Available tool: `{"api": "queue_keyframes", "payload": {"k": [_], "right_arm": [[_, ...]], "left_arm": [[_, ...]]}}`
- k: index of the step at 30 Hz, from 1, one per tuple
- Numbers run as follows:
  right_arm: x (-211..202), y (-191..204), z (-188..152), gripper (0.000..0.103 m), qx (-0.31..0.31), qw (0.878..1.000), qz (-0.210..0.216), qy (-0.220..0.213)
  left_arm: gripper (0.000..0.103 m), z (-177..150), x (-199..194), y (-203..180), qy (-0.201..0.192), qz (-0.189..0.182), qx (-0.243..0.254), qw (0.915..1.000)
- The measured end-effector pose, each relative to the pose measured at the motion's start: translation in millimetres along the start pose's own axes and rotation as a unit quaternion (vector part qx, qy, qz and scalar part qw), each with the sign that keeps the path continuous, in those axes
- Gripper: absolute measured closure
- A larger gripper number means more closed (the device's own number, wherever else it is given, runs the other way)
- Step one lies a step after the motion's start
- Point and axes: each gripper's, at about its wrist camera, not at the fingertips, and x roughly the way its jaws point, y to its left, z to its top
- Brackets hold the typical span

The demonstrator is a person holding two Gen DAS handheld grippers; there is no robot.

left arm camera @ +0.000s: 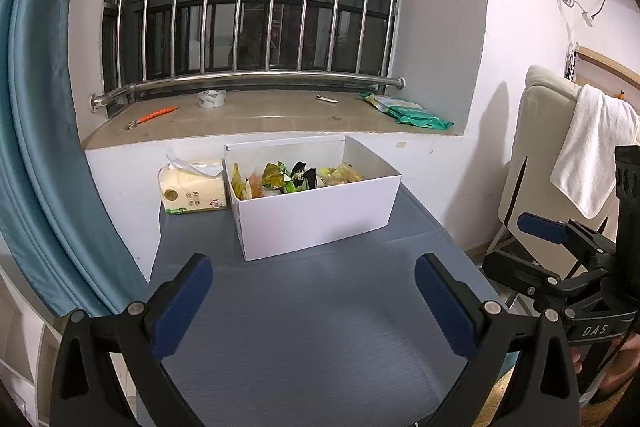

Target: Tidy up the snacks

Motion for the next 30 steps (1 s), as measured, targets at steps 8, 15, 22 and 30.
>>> {"api": "queue_keyframes", "payload": {"k": [8,15,22,30], "right_arm": [[0.6,-0.8,0.0,0.000,0.000,1.000,0.001,0.000],[1.0,-0.8,-0.3,0.000,0.000,1.000,0.002,0.003],[-0.5,-0.9,-1.6,0.000,0.000,1.000,0.003,0.003],[0.3,-2.2,-1.7,0.000,-0.001,1.000,0.005,0.002]], "left_arm": [[0.000,-0.8,0.8,0.5,0.001,0.003,0.000,1.0000],[0.000,-1.5,1.7,0.4,0.002,0.005,0.001,1.0000],[0.000,-3.4,0.7,-0.7,0.003,0.007,0.002,1.0000],[0.000,-4.6,0.8,-1.0,0.004,0.008,0.001,1.0000]]}}
